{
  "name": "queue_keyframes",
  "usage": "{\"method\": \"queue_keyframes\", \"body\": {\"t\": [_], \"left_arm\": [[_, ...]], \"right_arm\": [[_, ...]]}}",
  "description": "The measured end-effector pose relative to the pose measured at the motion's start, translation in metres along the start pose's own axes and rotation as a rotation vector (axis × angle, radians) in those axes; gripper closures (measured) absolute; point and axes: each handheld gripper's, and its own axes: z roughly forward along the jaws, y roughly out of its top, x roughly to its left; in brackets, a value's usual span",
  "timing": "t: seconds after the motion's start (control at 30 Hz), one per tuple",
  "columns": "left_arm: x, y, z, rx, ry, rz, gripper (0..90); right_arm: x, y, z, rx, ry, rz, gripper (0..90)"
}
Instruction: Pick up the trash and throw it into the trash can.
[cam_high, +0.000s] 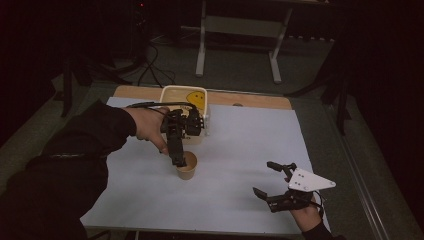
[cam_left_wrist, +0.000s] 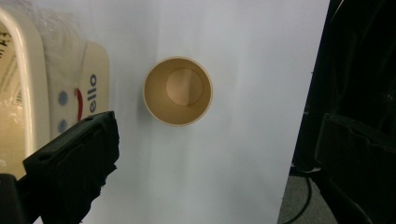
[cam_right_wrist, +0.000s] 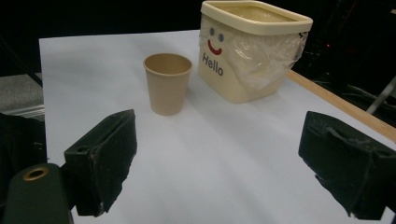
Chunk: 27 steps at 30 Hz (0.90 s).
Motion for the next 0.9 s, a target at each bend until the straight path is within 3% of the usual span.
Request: {"method": "queue_keyframes", "body": {"t": [0.43, 0.6, 0.9], "left_arm": [[0.006, 0.003, 0.030, 0.016, -0.014, 0.016, 0.7], [0.007, 0.004, 0.051, 0.038, -0.029, 0.027, 0.7], [0.011, 0.006, 0.087, 0.087, -0.015, 0.049, 0.7]], "right_arm": [[0.001, -0.001, 0.002, 0.009, 0.006, -0.004, 11.5], [0.001, -0.001, 0.002, 0.014, 0.010, -0.003, 11.5], [0.001, -0.001, 0.003, 0.020, 0.016, -0.005, 11.5]]}}
